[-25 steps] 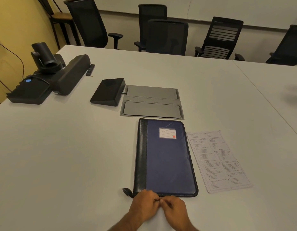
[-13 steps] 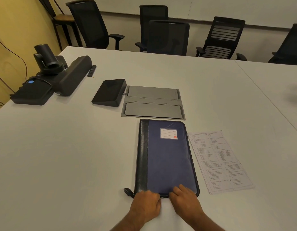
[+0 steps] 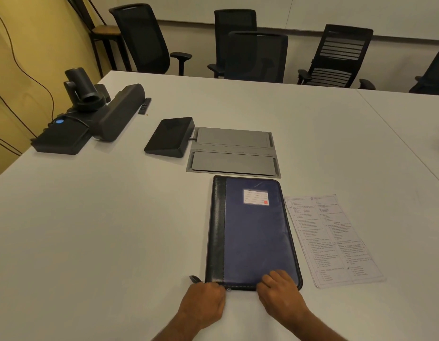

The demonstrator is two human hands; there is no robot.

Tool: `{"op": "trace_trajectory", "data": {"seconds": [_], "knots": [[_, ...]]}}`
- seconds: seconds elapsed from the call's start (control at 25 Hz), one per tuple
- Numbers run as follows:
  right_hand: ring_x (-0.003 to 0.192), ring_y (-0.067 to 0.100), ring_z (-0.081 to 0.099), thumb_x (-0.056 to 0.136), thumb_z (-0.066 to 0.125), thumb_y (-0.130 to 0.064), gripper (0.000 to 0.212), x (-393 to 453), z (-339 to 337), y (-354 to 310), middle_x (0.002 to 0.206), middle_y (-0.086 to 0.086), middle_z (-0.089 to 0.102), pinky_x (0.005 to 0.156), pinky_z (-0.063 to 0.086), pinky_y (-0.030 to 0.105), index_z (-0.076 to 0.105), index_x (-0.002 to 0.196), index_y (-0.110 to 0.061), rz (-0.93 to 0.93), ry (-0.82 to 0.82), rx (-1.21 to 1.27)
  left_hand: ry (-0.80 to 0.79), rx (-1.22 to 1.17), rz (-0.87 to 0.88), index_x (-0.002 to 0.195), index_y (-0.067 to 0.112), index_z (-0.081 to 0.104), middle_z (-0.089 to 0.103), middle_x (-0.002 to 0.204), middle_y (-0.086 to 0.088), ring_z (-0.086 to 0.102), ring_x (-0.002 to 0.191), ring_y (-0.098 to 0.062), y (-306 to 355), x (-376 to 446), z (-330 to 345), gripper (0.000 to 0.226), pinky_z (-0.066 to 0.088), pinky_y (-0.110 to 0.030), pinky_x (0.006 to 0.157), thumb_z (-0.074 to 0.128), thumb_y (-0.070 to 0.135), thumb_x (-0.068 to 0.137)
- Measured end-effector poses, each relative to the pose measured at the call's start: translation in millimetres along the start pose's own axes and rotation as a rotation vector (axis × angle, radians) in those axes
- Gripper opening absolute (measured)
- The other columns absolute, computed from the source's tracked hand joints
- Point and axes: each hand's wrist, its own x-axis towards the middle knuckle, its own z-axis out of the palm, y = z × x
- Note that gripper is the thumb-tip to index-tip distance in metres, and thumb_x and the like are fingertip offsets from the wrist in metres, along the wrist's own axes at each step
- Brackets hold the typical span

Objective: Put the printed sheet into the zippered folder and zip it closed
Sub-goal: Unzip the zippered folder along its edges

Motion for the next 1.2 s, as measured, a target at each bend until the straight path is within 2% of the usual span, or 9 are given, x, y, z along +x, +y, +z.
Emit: {"op": "trace_trajectory", "data": {"seconds": [0.04, 0.12, 0.28, 0.4, 0.6, 0.72, 0.8, 0.92, 1.2], "knots": [[0.058, 0.011, 0.054, 0.062, 0.08, -0.028, 0.013, 0, 0, 0, 0.06, -0.007, 0.063, 0.058, 0.053, 0.023, 0.068, 0.064, -0.022, -0.008, 0.022, 0.011, -0.006, 0.039, 0.015, 0.058, 0.022, 0.062, 0.062, 0.054, 0.008, 0.056, 0.039, -0.012, -6, -2, 3, 0.027, 0.045, -0.022, 0.035, 0.045, 0.036, 0.075], [0.06, 0.01, 0.052, 0.067, 0.073, -0.028, 0.008, -1, 1, 1, 0.061, -0.007, 0.063, 0.054, 0.054, 0.021, 0.068, 0.065, -0.022, -0.007, 0.014, 0.031, 0.013, 0.134, 0.047, 0.052, 0.024, 0.057, 0.057, 0.048, 0.009, 0.048, 0.031, -0.01, -16, -7, 6, 0.019, 0.036, -0.02, 0.03, 0.054, 0.035, 0.067], [0.053, 0.008, 0.059, 0.044, 0.092, -0.035, 0.03, 0, -2, -1, 0.061, -0.01, 0.064, 0.045, 0.049, 0.018, 0.07, 0.062, -0.025, 0.03, -0.09, 0.019, 0.049, 0.193, 0.111, 0.053, 0.025, 0.054, 0.054, 0.05, 0.009, 0.045, 0.03, -0.011, -32, -15, 6, 0.015, 0.03, -0.02, 0.031, 0.062, 0.033, 0.063], [0.054, 0.007, 0.06, 0.045, 0.092, -0.038, 0.031, 0, -2, -1, 0.062, -0.011, 0.065, 0.044, 0.049, 0.017, 0.071, 0.064, -0.026, 0.036, -0.093, 0.015, 0.05, 0.182, 0.152, 0.054, 0.026, 0.055, 0.054, 0.049, 0.01, 0.046, 0.031, -0.009, -42, -18, 2, 0.014, 0.03, -0.019, 0.031, 0.055, 0.033, 0.066], [0.054, 0.007, 0.059, 0.046, 0.092, -0.037, 0.03, 0, -4, -1, 0.062, -0.011, 0.065, 0.044, 0.047, 0.016, 0.071, 0.064, -0.026, 0.029, -0.077, 0.02, 0.003, 0.251, 0.185, 0.052, 0.026, 0.057, 0.051, 0.046, 0.011, 0.044, 0.03, -0.007, -60, -24, -2, 0.02, 0.017, -0.018, 0.041, 0.074, 0.035, 0.048], [0.053, 0.007, 0.059, 0.045, 0.092, -0.036, 0.03, 0, -5, -2, 0.061, -0.011, 0.064, 0.042, 0.046, 0.017, 0.07, 0.062, -0.025, 0.024, -0.066, 0.022, 0.026, 0.282, 0.181, 0.053, 0.027, 0.057, 0.051, 0.048, 0.011, 0.046, 0.031, -0.008, -70, -26, -4, 0.016, 0.016, -0.019, 0.043, 0.071, 0.034, 0.049], [0.052, 0.007, 0.059, 0.044, 0.092, -0.036, 0.03, 0, -6, -1, 0.061, -0.011, 0.064, 0.043, 0.047, 0.017, 0.07, 0.062, -0.025, 0.02, -0.063, 0.017, 0.051, 0.295, 0.171, 0.053, 0.026, 0.056, 0.051, 0.048, 0.01, 0.046, 0.031, -0.008, -75, -28, -6, 0.007, 0.016, -0.019, 0.043, 0.058, 0.032, 0.057], [0.053, 0.007, 0.058, 0.046, 0.092, -0.036, 0.029, -1, -5, 0, 0.061, -0.011, 0.064, 0.043, 0.046, 0.016, 0.071, 0.063, -0.025, 0.018, -0.064, 0.018, 0.068, 0.29, 0.154, 0.053, 0.027, 0.055, 0.05, 0.048, 0.01, 0.046, 0.031, -0.008, -79, -28, -6, 0.016, 0.016, -0.019, 0.043, 0.044, 0.034, 0.062], [0.052, 0.007, 0.059, 0.041, 0.093, -0.038, 0.033, 0, -6, -1, 0.061, -0.011, 0.064, 0.043, 0.048, 0.017, 0.07, 0.062, -0.026, 0.015, -0.087, 0.035, 0.075, 0.223, 0.084, 0.051, 0.027, 0.052, 0.051, 0.047, 0.012, 0.045, 0.031, -0.006, -85, -20, 1, 0.021, 0.028, -0.016, 0.033, 0.049, 0.039, 0.068]]}}
